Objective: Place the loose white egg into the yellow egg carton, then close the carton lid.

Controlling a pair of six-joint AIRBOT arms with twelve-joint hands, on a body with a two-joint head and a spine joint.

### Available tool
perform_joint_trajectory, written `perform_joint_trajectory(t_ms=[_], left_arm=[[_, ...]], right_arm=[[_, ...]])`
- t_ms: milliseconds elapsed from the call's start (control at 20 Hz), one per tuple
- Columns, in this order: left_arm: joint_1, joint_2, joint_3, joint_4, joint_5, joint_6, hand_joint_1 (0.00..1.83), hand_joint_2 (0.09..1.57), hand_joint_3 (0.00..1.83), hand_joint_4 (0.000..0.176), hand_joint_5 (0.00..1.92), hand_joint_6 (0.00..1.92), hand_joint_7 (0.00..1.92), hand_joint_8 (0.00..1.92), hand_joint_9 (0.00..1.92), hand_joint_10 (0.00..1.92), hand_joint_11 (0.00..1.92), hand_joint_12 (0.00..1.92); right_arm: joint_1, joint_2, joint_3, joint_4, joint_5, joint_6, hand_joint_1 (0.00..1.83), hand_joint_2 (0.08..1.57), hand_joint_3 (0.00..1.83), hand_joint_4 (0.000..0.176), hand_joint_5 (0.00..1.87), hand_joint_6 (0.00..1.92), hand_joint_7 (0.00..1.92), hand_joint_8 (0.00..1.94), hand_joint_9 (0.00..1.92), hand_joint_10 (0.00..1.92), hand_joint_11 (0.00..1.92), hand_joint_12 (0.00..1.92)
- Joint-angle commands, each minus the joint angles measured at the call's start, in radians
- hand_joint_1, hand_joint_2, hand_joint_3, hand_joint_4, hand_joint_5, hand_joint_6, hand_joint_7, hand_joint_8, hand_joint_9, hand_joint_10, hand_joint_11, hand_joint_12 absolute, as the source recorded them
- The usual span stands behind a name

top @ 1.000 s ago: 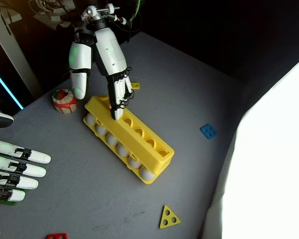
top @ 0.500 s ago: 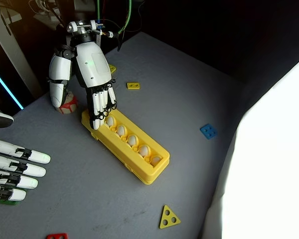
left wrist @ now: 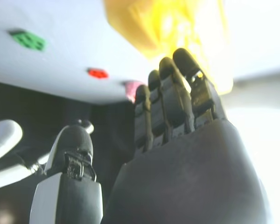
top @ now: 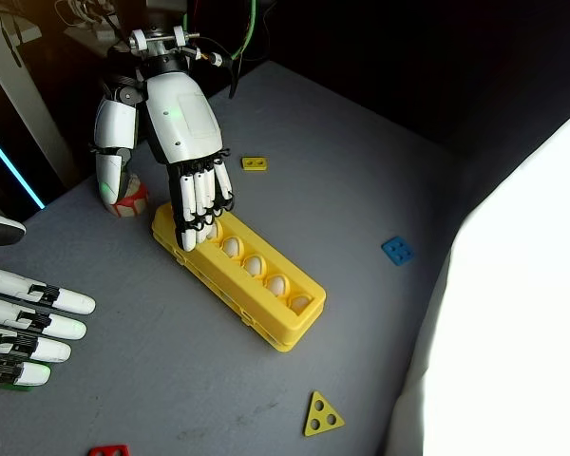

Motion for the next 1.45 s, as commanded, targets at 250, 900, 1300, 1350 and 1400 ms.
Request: perform_joint_trajectory(t_ms=[250,900,1300,1350,1400], left_arm=[[-0.107,0.031,0.050,-0.045,0.054,0.351,0.31,1.25,0.00,0.034,0.30,0.00,0.33,0.00,0.35,0.00,0.01,1.03],[-0.177,0.066,0.096,0.101,0.038,0.510,0.24,1.26,0.00,0.048,0.27,0.00,0.32,0.00,0.33,0.00,0.00,1.04],[-0.166,0.080,0.129,0.103,0.077,0.509,0.31,1.25,0.00,0.039,0.30,0.00,0.36,0.01,0.37,0.01,0.00,1.06],[-0.165,0.082,0.129,0.103,0.077,0.509,0.28,1.25,0.00,0.036,0.28,0.00,0.34,0.00,0.36,0.00,0.00,1.07],[-0.163,0.082,0.128,0.103,0.081,0.509,0.27,1.26,0.00,0.037,0.27,0.00,0.32,0.00,0.34,0.00,0.00,1.04]], right_arm=[[0.019,0.005,-0.002,-0.015,0.102,0.000,0.03,1.22,0.00,0.000,0.18,0.00,0.17,0.00,0.01,0.48,0.00,1.04],[0.020,0.005,-0.003,-0.015,0.111,0.000,0.07,1.20,0.00,0.000,0.19,0.01,0.20,0.00,0.02,0.49,0.00,1.01],[0.020,0.006,-0.002,-0.014,0.137,0.000,0.12,1.21,0.00,0.000,0.22,0.01,0.22,0.01,0.04,0.49,0.00,1.10],[0.021,0.006,-0.002,-0.014,0.138,0.000,0.15,1.20,0.00,0.000,0.23,0.02,0.23,0.01,0.06,0.50,0.00,1.17],[0.021,0.006,-0.002,-0.014,0.138,0.000,0.14,1.21,0.00,0.000,0.22,0.01,0.22,0.00,0.04,0.51,0.00,1.15]])
